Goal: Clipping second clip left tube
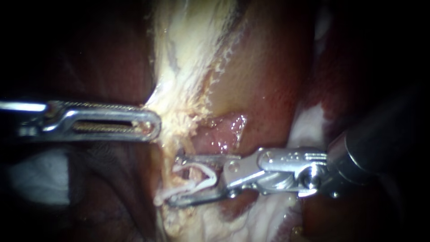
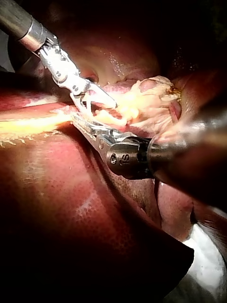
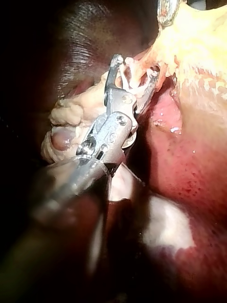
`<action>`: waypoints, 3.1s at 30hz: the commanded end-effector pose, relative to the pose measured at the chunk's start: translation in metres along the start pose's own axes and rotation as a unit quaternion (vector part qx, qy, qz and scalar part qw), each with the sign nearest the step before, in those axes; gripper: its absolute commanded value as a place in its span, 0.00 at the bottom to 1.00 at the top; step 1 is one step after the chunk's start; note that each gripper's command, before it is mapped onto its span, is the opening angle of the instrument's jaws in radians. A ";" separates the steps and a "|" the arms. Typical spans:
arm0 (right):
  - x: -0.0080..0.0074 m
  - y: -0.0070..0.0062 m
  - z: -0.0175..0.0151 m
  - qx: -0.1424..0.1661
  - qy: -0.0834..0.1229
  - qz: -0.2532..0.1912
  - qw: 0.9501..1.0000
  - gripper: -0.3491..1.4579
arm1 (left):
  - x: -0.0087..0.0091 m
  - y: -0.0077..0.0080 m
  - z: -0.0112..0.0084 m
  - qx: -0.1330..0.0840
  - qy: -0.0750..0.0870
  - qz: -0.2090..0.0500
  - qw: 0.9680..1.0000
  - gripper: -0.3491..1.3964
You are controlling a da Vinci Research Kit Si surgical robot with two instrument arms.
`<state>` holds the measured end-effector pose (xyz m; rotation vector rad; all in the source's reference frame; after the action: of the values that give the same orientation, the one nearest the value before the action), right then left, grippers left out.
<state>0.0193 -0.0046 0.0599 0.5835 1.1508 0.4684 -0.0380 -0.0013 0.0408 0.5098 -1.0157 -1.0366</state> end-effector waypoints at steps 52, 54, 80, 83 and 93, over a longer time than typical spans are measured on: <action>0.0004 -0.0007 -0.0018 -0.045 -0.004 -0.018 0.999 0.52 | 0.0000 0.0014 -0.0002 0.000 0.000 -0.002 1.000 0.00; 0.0001 -0.0005 -0.0012 -0.044 -0.004 -0.018 0.999 0.52 | 0.0000 0.0013 -0.0002 -0.001 0.000 -0.002 1.000 0.00; -0.0005 -0.0018 -0.0001 0.103 0.027 0.049 0.993 0.52 | -0.0001 0.0009 -0.0001 -0.002 -0.001 -0.002 1.000 0.00; -0.0005 -0.0018 0.0001 0.110 0.026 0.052 0.992 0.52 | -0.0002 0.0012 0.0000 -0.001 -0.001 -0.002 1.000 0.00; -0.0009 -0.0020 0.0027 0.118 0.026 0.051 0.991 0.52 | -0.0003 0.0015 0.0006 -0.002 -0.001 -0.005 1.000 0.00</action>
<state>0.0219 -0.0072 0.0600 0.8440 1.2431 0.4365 -0.0379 -0.0003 0.0420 0.5126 -1.0146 -1.0480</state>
